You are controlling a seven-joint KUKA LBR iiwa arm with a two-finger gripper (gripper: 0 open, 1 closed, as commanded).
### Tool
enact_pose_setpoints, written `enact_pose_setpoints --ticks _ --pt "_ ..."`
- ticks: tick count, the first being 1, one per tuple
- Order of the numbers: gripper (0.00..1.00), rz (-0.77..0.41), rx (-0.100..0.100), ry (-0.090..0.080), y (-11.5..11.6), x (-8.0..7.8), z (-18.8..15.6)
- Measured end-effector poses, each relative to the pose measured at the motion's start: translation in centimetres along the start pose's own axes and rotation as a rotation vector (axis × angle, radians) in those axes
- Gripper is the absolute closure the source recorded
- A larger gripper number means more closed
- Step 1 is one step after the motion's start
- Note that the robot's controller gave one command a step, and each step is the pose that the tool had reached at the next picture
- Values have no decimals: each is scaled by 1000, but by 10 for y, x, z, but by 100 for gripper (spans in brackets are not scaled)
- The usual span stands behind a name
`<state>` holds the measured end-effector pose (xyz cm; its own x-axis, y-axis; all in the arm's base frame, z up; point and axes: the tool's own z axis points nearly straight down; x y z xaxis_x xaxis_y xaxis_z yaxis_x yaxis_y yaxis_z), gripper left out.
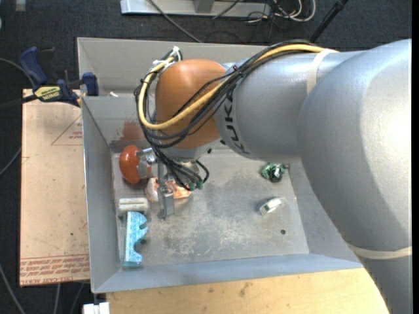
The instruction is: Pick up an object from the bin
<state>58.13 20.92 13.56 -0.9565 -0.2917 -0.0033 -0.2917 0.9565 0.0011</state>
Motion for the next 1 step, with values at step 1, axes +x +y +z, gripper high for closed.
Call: enact_pose_setpoints --ticks 1 --pt "0 0 0 0 0 0 0"
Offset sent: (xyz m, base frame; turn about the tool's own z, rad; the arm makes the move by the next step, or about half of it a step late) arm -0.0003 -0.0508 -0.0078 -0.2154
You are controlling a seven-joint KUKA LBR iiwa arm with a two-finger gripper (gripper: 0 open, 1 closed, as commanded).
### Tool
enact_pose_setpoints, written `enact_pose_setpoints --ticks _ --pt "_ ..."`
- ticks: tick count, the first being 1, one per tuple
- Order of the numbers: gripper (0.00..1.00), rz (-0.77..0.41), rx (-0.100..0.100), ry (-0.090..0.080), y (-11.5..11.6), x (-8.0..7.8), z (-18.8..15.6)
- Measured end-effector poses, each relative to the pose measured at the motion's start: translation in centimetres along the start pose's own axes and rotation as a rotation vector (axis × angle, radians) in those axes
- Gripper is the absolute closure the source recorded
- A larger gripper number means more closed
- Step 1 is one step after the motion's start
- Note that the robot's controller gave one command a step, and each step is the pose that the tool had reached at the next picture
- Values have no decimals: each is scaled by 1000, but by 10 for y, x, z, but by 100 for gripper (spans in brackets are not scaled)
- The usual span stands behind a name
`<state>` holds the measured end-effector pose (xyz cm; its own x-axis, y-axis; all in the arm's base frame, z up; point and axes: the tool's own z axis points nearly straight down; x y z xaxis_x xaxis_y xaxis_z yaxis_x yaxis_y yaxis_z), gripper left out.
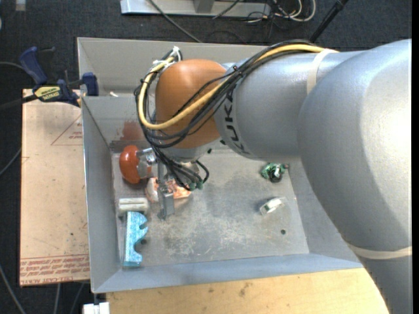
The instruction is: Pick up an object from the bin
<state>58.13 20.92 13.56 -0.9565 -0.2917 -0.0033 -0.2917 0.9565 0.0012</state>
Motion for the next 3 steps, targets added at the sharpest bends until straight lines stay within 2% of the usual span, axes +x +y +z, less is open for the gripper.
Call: enact_pose_setpoints --ticks 1,2,3 --pt "0 -86 -1 0 -14 5 3" --pt "0 -141 2 -2 -32 -41 13" --pt "0 -214 3 -6 -34 -39 23"
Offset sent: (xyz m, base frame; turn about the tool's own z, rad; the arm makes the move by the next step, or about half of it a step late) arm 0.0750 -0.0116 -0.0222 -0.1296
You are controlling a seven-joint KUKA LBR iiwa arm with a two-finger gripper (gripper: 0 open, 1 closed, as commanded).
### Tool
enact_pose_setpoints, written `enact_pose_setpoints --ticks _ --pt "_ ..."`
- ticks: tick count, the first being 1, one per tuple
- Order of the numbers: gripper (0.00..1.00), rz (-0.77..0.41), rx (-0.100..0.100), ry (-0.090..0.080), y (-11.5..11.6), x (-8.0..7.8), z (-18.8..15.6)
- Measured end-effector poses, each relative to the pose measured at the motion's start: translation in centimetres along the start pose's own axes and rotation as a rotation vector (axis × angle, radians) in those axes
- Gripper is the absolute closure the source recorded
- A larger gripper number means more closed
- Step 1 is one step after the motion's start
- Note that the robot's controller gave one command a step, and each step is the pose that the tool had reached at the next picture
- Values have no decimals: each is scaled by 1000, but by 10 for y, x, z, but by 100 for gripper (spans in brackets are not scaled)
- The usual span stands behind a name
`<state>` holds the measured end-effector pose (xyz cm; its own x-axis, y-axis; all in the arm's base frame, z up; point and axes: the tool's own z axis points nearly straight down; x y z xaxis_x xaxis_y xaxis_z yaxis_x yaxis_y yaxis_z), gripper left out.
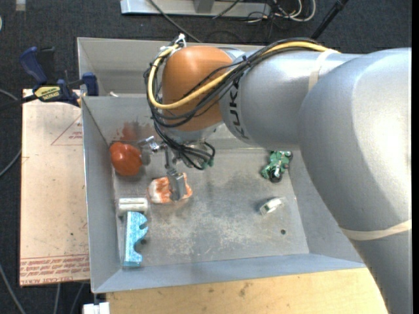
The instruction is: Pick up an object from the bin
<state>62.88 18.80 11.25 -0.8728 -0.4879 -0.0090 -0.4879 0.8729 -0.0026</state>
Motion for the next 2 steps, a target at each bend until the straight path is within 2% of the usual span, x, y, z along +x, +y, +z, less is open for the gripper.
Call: enact_pose_setpoints --ticks 1,2 --pt "0 -256 -4 7 11 18 18" --pt "100 -501 -6 6 -2 54 42"
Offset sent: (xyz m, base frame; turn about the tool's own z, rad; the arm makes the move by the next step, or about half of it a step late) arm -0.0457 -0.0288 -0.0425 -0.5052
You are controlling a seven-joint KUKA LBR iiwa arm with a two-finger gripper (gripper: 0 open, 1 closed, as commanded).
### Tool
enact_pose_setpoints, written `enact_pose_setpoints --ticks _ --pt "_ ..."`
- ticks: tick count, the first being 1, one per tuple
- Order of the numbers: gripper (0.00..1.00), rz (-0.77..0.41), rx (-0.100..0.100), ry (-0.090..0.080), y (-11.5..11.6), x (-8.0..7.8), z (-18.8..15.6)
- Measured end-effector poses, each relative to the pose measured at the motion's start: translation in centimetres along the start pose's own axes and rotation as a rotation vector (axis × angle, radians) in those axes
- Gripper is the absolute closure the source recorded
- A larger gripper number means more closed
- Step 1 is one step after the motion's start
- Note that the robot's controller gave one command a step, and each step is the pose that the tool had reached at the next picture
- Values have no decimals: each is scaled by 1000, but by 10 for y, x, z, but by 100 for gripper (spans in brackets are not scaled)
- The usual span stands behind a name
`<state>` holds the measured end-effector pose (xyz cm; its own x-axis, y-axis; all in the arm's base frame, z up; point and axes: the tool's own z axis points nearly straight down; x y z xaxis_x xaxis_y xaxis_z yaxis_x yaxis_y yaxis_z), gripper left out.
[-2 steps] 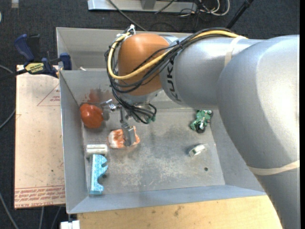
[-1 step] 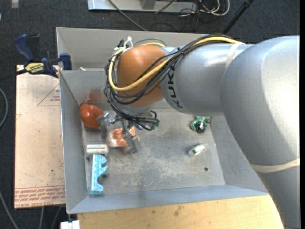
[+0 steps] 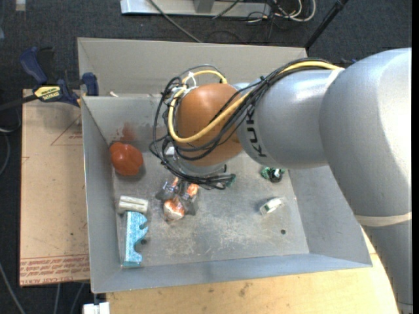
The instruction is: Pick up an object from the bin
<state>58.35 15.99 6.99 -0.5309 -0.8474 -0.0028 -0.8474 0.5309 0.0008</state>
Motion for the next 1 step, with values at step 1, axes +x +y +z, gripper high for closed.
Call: enact_pose_setpoints --ticks 1 --pt "100 0 0 0 0 0 0"
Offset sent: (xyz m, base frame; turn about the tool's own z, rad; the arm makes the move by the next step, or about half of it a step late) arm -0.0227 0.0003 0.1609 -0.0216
